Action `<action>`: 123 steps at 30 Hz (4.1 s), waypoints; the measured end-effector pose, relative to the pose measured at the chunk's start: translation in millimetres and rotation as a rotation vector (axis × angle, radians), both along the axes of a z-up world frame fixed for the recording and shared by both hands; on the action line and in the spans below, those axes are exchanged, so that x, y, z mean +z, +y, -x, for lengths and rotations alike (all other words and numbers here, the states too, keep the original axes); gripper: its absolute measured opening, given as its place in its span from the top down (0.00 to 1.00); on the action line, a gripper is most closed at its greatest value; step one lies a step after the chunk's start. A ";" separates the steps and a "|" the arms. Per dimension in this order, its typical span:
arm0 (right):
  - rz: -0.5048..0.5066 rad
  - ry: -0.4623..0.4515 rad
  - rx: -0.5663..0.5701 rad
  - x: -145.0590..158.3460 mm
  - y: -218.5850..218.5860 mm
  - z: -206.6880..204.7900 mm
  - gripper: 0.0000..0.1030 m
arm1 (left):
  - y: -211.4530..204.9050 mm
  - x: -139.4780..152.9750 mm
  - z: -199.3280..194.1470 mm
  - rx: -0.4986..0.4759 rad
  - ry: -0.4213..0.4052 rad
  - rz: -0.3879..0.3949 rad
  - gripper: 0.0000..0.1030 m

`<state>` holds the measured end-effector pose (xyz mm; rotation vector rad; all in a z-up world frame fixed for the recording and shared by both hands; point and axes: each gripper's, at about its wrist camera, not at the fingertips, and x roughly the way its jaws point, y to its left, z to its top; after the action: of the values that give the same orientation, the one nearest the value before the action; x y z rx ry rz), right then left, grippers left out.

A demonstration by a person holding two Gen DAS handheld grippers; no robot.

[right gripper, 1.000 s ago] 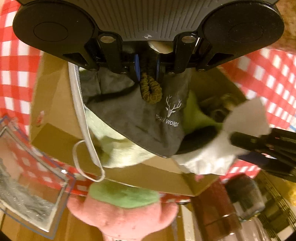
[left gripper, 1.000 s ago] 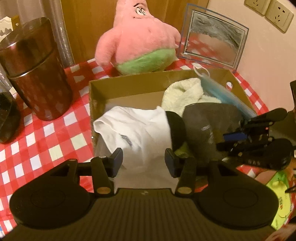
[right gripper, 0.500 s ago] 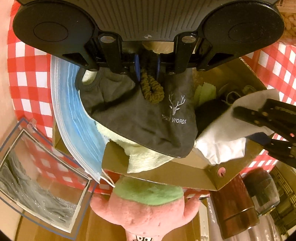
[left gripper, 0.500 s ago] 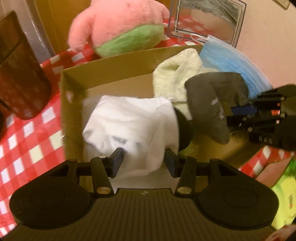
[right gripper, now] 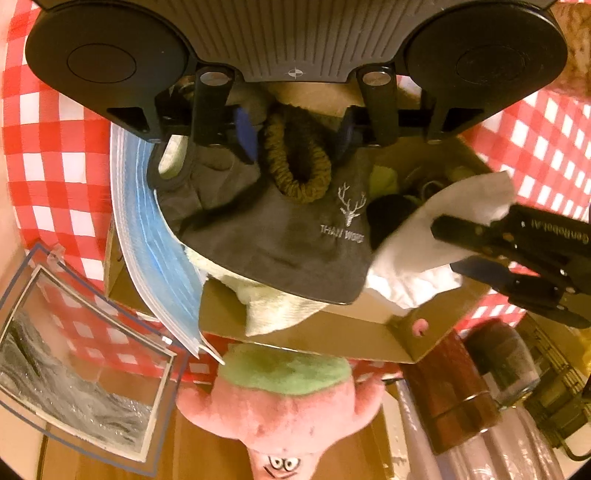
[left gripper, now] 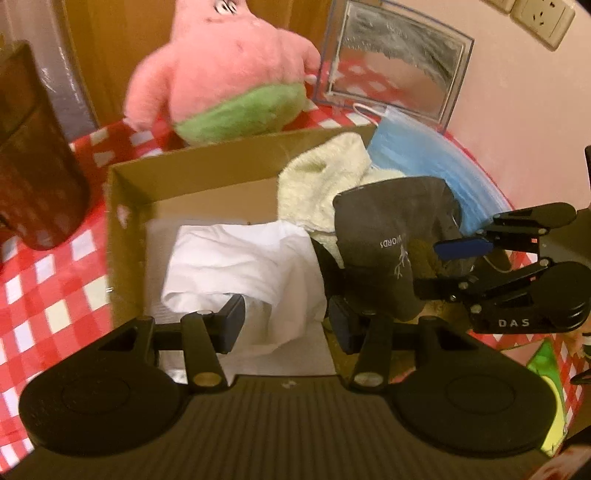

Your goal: Organize soft objects

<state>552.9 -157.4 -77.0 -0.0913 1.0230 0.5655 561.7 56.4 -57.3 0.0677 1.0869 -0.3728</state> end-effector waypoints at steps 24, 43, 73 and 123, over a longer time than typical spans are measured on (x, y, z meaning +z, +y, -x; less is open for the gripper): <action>-0.086 -0.054 -0.104 109.7 -34.0 109.5 0.32 | 10.9 116.6 122.9 0.164 -0.177 0.036 0.30; -0.121 -0.078 -0.150 145.1 -72.7 227.4 0.24 | -14.6 152.5 282.6 0.290 -0.324 0.020 0.04; -0.140 -0.234 -0.261 154.3 -95.4 411.4 0.15 | -54.9 126.6 467.2 0.487 -0.338 0.026 0.03; -0.106 -0.366 -0.215 154.5 -92.5 536.3 0.15 | -96.8 131.5 578.7 0.479 -0.419 0.005 0.03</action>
<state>16.7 -249.9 77.5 0.0096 0.6360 0.3874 -16.9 -40.4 74.1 -0.1146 0.6571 0.0723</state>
